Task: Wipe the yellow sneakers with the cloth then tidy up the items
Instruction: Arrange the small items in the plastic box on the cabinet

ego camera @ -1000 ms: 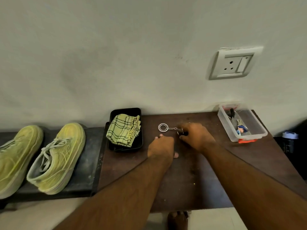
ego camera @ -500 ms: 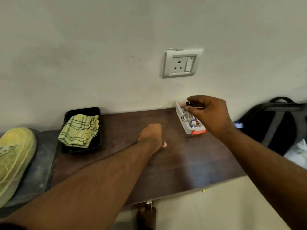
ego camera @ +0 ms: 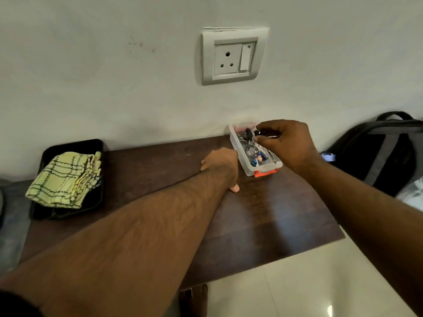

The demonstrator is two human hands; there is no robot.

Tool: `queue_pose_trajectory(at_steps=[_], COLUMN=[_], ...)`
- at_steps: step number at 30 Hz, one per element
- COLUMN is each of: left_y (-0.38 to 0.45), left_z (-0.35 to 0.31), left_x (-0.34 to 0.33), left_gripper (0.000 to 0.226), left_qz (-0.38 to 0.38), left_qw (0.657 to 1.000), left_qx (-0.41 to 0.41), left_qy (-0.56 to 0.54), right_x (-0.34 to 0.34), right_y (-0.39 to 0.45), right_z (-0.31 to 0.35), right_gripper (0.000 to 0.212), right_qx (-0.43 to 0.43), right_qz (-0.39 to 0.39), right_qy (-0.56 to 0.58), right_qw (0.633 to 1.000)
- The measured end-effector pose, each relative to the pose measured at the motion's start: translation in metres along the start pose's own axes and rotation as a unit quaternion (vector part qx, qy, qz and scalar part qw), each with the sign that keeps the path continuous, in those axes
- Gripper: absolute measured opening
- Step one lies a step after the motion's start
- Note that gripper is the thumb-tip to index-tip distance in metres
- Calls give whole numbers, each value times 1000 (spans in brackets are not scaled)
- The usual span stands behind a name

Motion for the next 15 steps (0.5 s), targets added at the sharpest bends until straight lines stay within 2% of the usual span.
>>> queue_pose_trajectory(at_steps=[7,11,15], left_y=[-3,-2,-2], left_z=[3,2,2], left_x=[0,0,1], left_gripper=[82,80,78], left_qz=[-11,4,8], left_qw=[1000,1000,1000], left_qx=[-13,-15,-14], left_qy=[19,22,19], right_x=[-34,-50,-59], right_y=[14,19,22], right_z=[-13,-16,-17], right_gripper=[31,39,34], right_qx=[-34,-47,-43], right_qz=[12,46,59], right_qy=[-18,-90,-170], right_qw=[999,994,983])
Point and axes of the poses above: each hand's wrist, its own y-axis towards the middle knuckle, its own x-axis out of the back of the hand, z = x × y, the point moved 5 cm from there along y, towards the middle knuckle, and after that the axes turned 12 degrees about -z, right-handed, at the moved point
